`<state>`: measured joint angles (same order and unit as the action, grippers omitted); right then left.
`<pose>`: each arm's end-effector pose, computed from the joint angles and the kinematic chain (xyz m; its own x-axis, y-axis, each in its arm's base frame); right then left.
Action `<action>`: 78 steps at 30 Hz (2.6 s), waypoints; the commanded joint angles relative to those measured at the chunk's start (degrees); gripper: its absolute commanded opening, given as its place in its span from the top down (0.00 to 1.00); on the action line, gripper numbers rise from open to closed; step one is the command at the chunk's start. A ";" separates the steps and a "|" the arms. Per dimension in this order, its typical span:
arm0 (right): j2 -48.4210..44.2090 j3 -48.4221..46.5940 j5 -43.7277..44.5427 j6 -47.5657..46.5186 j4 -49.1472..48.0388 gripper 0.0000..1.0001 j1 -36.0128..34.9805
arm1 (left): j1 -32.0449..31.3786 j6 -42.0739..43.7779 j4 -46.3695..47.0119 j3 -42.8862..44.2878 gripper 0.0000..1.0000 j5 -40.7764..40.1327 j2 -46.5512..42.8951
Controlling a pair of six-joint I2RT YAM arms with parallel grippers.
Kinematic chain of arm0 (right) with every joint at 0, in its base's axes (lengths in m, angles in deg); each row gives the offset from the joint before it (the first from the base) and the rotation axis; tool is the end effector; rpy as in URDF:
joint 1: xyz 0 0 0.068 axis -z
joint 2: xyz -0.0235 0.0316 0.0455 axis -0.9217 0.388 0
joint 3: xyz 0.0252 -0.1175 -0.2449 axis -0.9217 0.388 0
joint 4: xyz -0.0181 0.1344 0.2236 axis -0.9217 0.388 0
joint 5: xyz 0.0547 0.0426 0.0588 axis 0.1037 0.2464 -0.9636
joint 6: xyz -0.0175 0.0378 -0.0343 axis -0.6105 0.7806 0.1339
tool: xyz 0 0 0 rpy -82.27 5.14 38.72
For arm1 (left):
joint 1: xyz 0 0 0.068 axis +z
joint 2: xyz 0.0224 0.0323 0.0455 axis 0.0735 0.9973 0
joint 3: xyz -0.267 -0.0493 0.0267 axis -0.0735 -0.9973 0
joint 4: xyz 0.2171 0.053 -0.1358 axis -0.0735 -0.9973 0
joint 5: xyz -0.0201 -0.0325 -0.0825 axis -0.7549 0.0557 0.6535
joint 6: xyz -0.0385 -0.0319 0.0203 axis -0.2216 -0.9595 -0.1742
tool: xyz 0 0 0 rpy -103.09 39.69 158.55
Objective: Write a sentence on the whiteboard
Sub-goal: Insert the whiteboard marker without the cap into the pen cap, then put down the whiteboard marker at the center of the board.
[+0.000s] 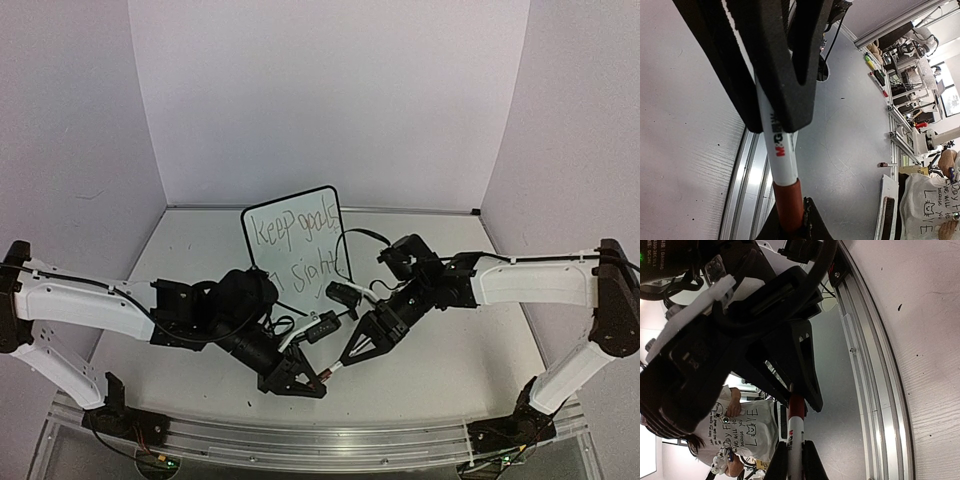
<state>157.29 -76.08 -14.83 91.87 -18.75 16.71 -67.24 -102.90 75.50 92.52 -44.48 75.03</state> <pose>0.1721 0.2625 0.2352 -0.6539 -0.6474 -0.3915 -0.4189 -0.1211 0.8999 0.0786 -0.2940 0.2447 -0.5159 0.5895 -0.6215 0.8051 0.0857 -0.5869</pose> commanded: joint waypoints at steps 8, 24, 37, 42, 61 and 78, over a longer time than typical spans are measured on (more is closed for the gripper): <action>2.35 -2.49 -2.20 -0.87 -1.13 1.00 -5.20 | 4.23 3.02 16.50 4.56 1.00 -3.28 -2.07; 1.95 -2.78 -2.11 -1.04 -1.63 1.00 -6.70 | 5.26 1.93 20.96 7.16 1.00 0.98 0.35; -3.33 0.81 8.00 0.32 -0.19 1.00 2.77 | 6.41 4.63 5.67 2.90 0.82 -10.37 -4.74; -8.29 2.85 15.81 -1.20 4.93 1.00 13.03 | 8.19 3.16 -3.97 -2.92 0.48 -21.55 -10.46; -0.17 5.71 46.38 3.36 -6.49 0.94 33.50 | 23.90 -7.03 -13.17 -12.77 0.26 -33.85 -18.51; 5.31 4.57 61.80 -0.80 -4.76 0.44 38.51 | 39.67 -6.07 -15.46 -15.18 0.20 -33.00 -20.38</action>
<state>162.81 -70.44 40.07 92.25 -23.52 54.83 -29.45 -109.46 60.24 76.52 -77.16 54.75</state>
